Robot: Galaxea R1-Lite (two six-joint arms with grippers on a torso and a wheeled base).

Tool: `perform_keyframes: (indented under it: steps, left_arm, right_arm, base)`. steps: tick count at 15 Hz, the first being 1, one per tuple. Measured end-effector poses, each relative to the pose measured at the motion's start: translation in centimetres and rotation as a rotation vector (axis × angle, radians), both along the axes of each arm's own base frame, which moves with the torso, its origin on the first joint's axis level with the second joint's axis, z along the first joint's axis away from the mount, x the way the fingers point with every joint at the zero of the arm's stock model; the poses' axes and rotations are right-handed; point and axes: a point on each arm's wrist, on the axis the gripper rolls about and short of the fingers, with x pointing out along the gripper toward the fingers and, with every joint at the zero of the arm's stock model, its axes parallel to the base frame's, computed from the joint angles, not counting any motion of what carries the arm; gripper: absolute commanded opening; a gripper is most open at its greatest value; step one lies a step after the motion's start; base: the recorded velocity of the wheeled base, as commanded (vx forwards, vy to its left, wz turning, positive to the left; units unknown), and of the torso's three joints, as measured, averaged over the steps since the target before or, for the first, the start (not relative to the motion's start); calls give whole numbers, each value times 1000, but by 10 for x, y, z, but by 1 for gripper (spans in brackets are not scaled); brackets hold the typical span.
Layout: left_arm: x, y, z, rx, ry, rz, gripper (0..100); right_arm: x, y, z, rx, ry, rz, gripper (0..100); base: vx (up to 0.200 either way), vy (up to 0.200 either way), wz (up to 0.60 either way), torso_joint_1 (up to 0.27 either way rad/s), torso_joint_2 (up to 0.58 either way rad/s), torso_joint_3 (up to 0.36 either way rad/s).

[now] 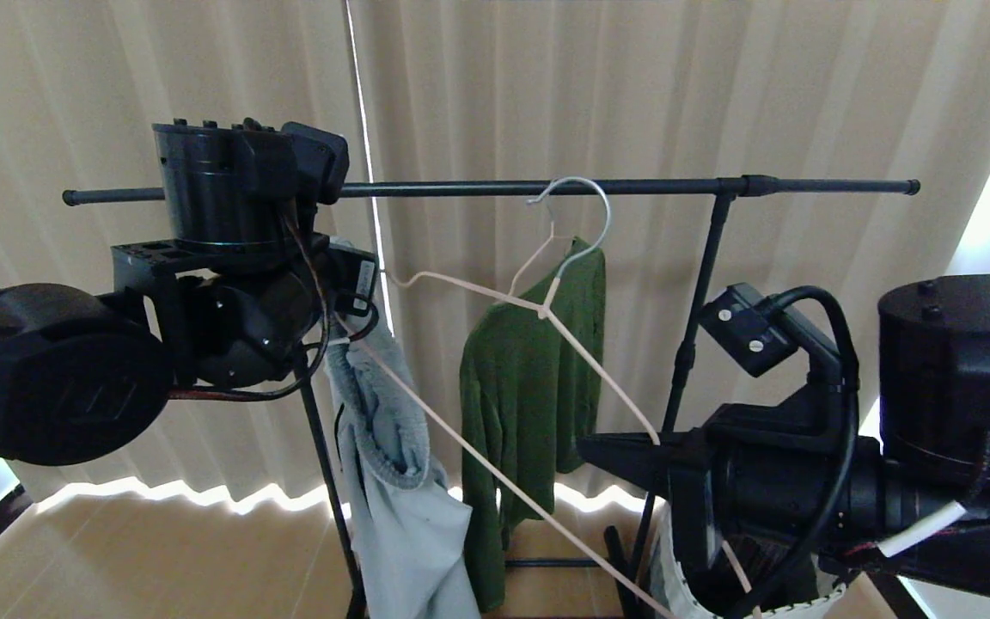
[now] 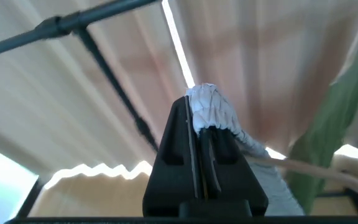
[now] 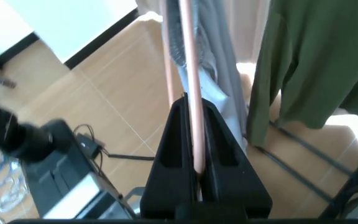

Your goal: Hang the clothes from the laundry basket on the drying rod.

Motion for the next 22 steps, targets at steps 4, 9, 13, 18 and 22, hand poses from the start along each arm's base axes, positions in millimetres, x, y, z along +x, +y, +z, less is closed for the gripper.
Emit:
perform_keyframes:
  steps: [4, 9, 13, 18, 22]
  left_arm:
    - [-2, 2, -5, 39, 52, 28, 0]
    - [-1, 4, -4, 45, 60, 34, 0]
    - [2, 15, -3, 64, 91, 75, 0]
    - [-2, 19, 0, 82, 94, 87, 0]
    - [-12, 23, -2, 141, 111, 78, 0]
  right_arm:
    - [12, 18, -3, 0, 20, -40, 0]
    - [12, 43, -23, -56, 70, -64, 0]
    - [16, 45, -28, -88, 58, -128, 0]
    - [29, 40, -22, -80, 26, -217, 0]
    - [41, 35, -17, -68, 16, -260, 0]
  base:
    - [0, 0, 0, 0, 0, 0]
    - [0, 0, 0, 0, 0, 0]
    - [0, 0, 0, 0, 0, 0]
    - [0, 0, 0, 0, 0, 0]
    - [0, 0, 0, 0, 0, 0]
